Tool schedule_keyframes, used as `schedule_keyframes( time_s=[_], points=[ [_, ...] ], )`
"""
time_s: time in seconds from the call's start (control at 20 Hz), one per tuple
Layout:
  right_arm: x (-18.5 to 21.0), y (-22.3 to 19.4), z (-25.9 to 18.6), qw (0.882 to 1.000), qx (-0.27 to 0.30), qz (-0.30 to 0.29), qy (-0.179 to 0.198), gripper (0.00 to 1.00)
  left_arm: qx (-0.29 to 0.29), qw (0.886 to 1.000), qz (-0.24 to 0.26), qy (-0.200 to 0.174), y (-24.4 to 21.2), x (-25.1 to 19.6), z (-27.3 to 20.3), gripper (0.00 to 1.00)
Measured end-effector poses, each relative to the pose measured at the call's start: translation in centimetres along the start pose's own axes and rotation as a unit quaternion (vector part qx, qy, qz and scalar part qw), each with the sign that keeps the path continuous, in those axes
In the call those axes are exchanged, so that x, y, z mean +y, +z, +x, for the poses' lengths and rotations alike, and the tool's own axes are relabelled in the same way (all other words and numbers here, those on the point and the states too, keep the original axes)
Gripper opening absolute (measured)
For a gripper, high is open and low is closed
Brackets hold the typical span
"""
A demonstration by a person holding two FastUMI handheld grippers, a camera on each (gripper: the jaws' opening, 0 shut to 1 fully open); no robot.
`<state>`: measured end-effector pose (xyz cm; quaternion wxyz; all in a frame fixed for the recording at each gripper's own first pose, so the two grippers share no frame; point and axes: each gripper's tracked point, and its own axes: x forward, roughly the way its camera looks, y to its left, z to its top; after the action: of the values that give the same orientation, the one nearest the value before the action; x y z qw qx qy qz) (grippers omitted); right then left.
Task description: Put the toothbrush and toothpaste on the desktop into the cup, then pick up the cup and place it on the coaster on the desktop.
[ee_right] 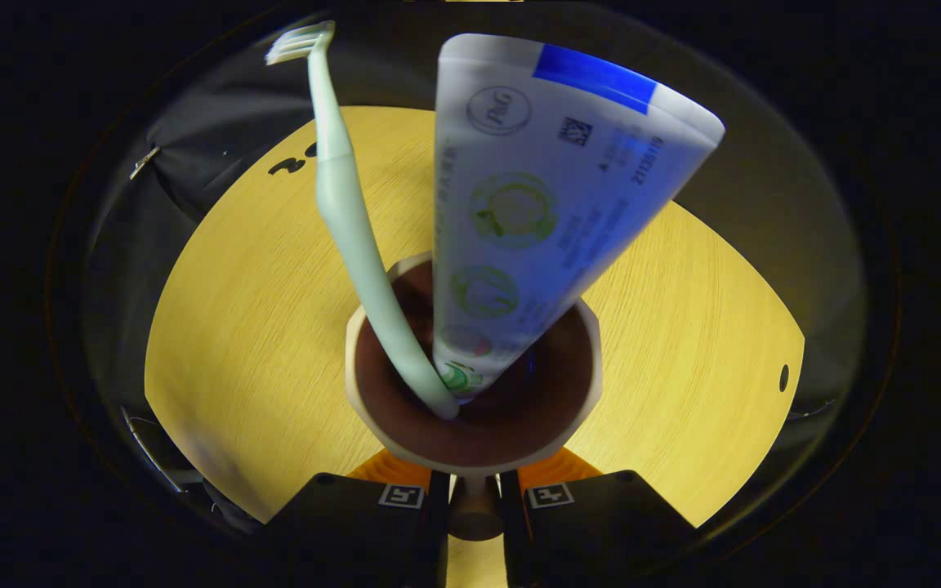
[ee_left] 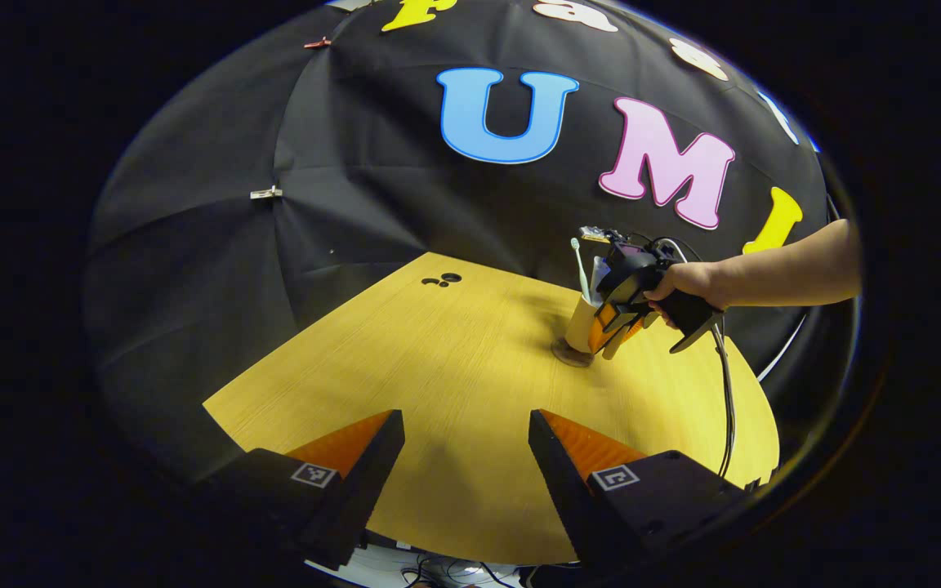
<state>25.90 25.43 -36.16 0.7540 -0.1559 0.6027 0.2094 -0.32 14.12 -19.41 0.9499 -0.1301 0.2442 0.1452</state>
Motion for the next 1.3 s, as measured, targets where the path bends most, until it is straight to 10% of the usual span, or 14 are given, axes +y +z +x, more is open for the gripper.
schedule_keyframes(
  time_s=[0.6, 0.65, 0.7, 0.85, 1.3],
  points=[
    [1.1, -0.5, 1.0, 1.000, -0.002, -0.010, -0.009, 0.29, 0.011, 1.000, -0.002, 0.010, -0.9, 0.6, -0.5, 0.98],
    [1.1, -0.3, 0.5, 1.000, -0.011, -0.008, -0.004, 0.49, 0.012, 1.000, -0.002, 0.010, -0.8, 0.3, -0.4, 0.98],
    [1.1, -0.1, -0.3, 1.000, -0.020, -0.005, -0.002, 0.40, 0.012, 1.000, 0.000, 0.007, -0.8, -0.1, -0.4, 0.97],
    [0.8, -0.7, -2.4, 0.999, -0.046, 0.006, 0.012, 0.88, 0.011, 1.000, 0.011, -0.004, -0.5, -1.2, -0.8, 0.97],
    [-3.6, -3.9, -15.3, 0.977, -0.202, 0.074, 0.006, 0.99, -0.037, 0.994, 0.055, -0.086, 4.1, -8.8, -1.6, 0.98]
  ],
)
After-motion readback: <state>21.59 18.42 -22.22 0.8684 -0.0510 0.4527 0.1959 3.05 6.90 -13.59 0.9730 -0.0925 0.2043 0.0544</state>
